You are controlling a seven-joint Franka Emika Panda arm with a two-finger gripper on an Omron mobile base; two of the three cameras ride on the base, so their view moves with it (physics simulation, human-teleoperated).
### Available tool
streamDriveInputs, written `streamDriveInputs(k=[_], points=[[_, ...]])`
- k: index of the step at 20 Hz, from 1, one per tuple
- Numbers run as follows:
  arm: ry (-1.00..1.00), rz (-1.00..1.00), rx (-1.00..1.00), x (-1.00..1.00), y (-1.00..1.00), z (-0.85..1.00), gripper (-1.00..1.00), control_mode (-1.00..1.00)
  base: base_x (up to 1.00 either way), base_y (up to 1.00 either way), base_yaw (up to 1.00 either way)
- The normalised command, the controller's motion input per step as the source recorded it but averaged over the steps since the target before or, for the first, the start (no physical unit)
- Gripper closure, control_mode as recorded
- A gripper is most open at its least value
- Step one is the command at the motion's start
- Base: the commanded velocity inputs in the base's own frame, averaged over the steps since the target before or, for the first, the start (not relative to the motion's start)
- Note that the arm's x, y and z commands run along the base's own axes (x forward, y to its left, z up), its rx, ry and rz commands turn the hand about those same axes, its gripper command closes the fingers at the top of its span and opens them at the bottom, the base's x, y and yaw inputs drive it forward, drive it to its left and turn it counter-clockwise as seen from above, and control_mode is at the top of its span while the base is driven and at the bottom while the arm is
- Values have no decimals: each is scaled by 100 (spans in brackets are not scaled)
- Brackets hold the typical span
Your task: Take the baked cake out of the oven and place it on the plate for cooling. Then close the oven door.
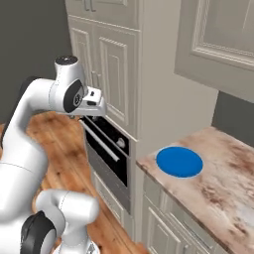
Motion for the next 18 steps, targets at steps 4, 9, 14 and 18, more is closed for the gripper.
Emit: streamDriveInputs(k=[4,9,14,18], points=[[0,0,0,0,0,0,-100,100,24,-46,36],[0,0,0,0,0,0,-100,100,22,-42,29],[0,0,0,0,0,0,-100,100,6,-48,20],[0,0,0,0,0,0,-100,100,0,-50,17]])
